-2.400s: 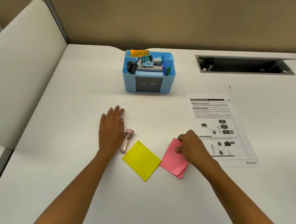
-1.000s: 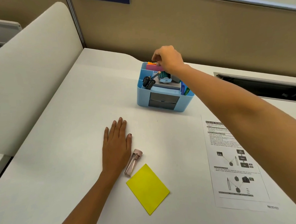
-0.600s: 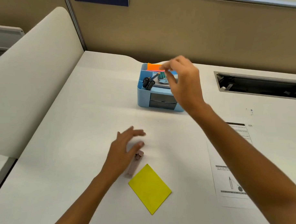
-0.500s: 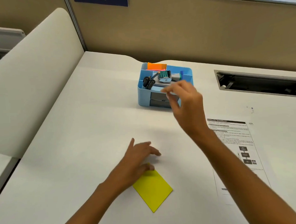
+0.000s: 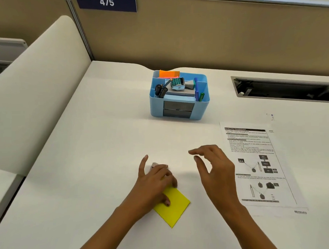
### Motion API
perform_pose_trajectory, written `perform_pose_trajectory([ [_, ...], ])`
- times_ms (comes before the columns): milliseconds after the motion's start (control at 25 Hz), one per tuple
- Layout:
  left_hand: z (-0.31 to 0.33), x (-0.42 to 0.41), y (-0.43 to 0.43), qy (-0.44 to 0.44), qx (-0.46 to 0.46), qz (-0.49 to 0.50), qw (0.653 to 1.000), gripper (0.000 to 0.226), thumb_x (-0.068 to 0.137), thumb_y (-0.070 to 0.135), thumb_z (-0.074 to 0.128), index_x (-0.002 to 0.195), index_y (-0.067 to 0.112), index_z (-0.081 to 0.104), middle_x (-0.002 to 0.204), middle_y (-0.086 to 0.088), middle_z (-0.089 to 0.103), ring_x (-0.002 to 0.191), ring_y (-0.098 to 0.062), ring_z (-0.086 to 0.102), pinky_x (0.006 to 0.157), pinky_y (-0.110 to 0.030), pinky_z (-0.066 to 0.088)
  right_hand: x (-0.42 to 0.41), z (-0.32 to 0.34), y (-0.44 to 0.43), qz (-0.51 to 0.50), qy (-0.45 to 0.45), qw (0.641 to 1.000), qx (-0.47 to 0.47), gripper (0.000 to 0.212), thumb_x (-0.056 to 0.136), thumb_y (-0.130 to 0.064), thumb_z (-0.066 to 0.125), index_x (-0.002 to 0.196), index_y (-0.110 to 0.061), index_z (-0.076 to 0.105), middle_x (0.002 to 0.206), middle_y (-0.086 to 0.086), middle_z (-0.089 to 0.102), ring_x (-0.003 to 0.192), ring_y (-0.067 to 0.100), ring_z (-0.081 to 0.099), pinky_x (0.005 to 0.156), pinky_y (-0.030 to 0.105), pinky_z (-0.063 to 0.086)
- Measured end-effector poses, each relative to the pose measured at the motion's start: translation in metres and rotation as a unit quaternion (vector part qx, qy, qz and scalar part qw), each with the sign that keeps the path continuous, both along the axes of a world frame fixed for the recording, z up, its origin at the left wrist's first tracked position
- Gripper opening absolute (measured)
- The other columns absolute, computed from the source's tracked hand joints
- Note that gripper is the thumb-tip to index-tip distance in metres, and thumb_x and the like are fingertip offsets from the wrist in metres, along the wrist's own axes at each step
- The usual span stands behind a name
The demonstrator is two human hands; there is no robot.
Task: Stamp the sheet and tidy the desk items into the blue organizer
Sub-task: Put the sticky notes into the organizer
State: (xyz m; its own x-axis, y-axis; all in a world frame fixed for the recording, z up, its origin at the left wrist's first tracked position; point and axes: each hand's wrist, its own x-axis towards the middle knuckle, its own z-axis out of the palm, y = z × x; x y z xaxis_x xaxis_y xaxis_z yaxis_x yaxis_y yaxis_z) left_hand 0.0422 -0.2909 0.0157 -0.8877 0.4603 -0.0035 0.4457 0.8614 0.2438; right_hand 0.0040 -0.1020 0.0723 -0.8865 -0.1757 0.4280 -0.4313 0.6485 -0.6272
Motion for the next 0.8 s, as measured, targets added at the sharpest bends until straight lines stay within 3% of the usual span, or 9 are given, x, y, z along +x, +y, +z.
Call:
perform_pose_trajectory([
  [80,-0.001,0.0,0.001,-0.001,0.005,0.022,1.0,0.056,0.038,0.062,0.079,0.081,0.037,0.055,0.084,0.018,0.058,0.1,-0.007,0.053,0.1,-0.046,0.016,0.01,-0.004,0.001,-0.002,-0.011,1.0,-0.004,0.025,0.083,0.004,0.066,0.097,-0.016,0.069,0.094,-0.006,0.062,0.09,0.012,0.06,0.076,0.023,0.047],
  [200,0.001,0.001,0.005,0.016,0.004,0.044,0.999,0.031,0.058,0.057,0.067,0.075,0.034,0.054,0.075,0.018,0.055,0.088,-0.009,0.06,0.095,-0.042,0.017,0.024,-0.007,0.002,-0.008,-0.031,0.999,-0.016,0.025,0.083,0.003,0.066,0.097,-0.018,0.069,0.095,-0.006,0.061,0.089,0.01,0.059,0.075,0.023,0.047],
  [320,0.007,0.004,0.012,0.025,0.092,0.125,0.988,0.01,0.07,0.04,0.057,0.074,0.034,0.05,0.072,0.018,0.052,0.087,-0.003,0.057,0.098,-0.038,0.011,0.038,-0.005,0.002,-0.021,-0.074,0.995,-0.067,0.025,0.083,-0.005,0.07,0.101,-0.021,0.067,0.098,-0.009,0.062,0.089,0.003,0.058,0.075,0.016,0.046],
  [400,0.019,0.006,0.017,0.011,0.206,0.206,0.957,0.011,0.076,0.031,0.057,0.075,0.035,0.047,0.075,0.018,0.052,0.089,0.005,0.05,0.1,-0.034,0.009,0.047,-0.005,0.002,-0.029,-0.15,0.978,-0.139,0.037,0.078,-0.014,0.075,0.111,-0.025,0.061,0.104,-0.013,0.062,0.094,0.005,0.058,0.077,0.012,0.045],
  [520,0.034,0.005,0.019,-0.048,0.392,0.3,0.869,0.016,0.079,0.027,0.065,0.075,0.035,0.052,0.08,0.02,0.059,0.101,0.003,0.045,0.092,-0.033,0.027,0.054,-0.01,0.001,-0.031,-0.246,0.951,-0.186,0.053,0.075,-0.027,0.076,0.122,-0.03,0.051,0.117,-0.02,0.057,0.106,0.002,0.054,0.083,0.01,0.044],
  [640,0.042,0.001,0.023,-0.097,0.465,0.308,0.824,0.008,0.076,0.037,0.065,0.077,0.035,0.057,0.079,0.02,0.063,0.093,-0.014,0.053,0.075,-0.029,0.037,0.05,-0.013,0.0,-0.029,-0.249,0.951,-0.183,0.03,0.083,-0.025,0.069,0.11,-0.029,0.057,0.106,-0.012,0.064,0.096,0.006,0.06,0.077,0.011,0.047],
  [720,0.044,0.0,0.025,-0.089,0.492,0.299,0.813,0.005,0.084,0.03,0.066,0.084,0.03,0.061,0.084,0.016,0.065,0.088,-0.006,0.057,0.072,-0.023,0.039,0.042,-0.008,-0.002,-0.035,-0.211,0.96,-0.182,0.011,0.088,-0.017,0.065,0.097,-0.023,0.062,0.089,-0.004,0.066,0.084,0.014,0.064,0.07,0.014,0.047],
  [800,0.046,-0.003,0.023,-0.053,0.5,0.308,0.808,0.007,0.091,0.025,0.058,0.095,0.029,0.063,0.095,0.017,0.066,0.091,0.001,0.058,0.071,-0.016,0.044,0.03,-0.001,-0.002,-0.042,-0.162,0.97,-0.179,0.01,0.088,-0.008,0.064,0.09,-0.017,0.062,0.08,-0.001,0.065,0.074,0.017,0.064,0.066,0.017,0.048],
])
